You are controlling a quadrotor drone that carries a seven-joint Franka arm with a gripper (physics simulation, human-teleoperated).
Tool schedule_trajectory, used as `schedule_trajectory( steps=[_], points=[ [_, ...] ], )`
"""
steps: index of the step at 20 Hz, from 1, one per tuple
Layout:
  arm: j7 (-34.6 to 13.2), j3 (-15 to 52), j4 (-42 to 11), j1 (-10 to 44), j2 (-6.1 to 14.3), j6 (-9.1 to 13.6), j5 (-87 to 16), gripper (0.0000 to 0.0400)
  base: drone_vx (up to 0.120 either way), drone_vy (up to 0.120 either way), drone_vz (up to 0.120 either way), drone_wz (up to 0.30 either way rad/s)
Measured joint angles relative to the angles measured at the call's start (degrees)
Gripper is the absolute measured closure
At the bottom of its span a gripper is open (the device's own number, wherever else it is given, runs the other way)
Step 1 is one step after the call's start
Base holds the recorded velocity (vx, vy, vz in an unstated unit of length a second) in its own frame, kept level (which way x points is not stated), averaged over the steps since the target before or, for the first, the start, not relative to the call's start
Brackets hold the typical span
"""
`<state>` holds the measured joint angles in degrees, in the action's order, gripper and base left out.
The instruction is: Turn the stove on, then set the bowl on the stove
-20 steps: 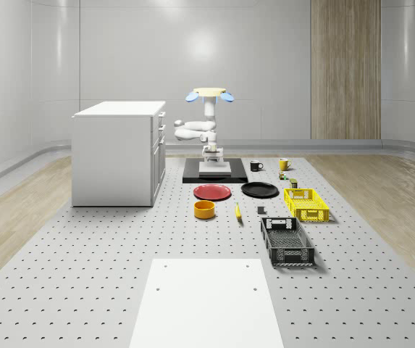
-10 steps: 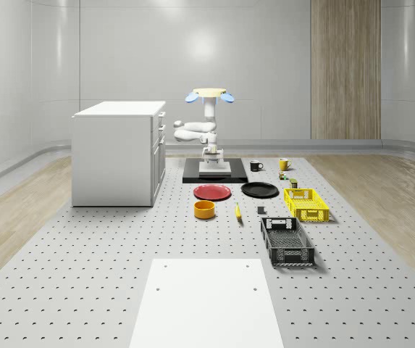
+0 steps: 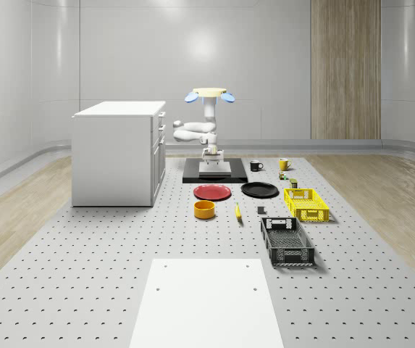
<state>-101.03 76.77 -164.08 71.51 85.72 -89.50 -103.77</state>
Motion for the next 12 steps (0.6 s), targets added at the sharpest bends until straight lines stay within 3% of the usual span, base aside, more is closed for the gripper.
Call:
schedule_trajectory(
  steps=[12],
  points=[
    [-0.12, 0.10, 0.03, 0.16, 0.64, -0.60, 0.26, 0.0000, 0.120, 0.000, 0.000, 0.000]
  ],
)
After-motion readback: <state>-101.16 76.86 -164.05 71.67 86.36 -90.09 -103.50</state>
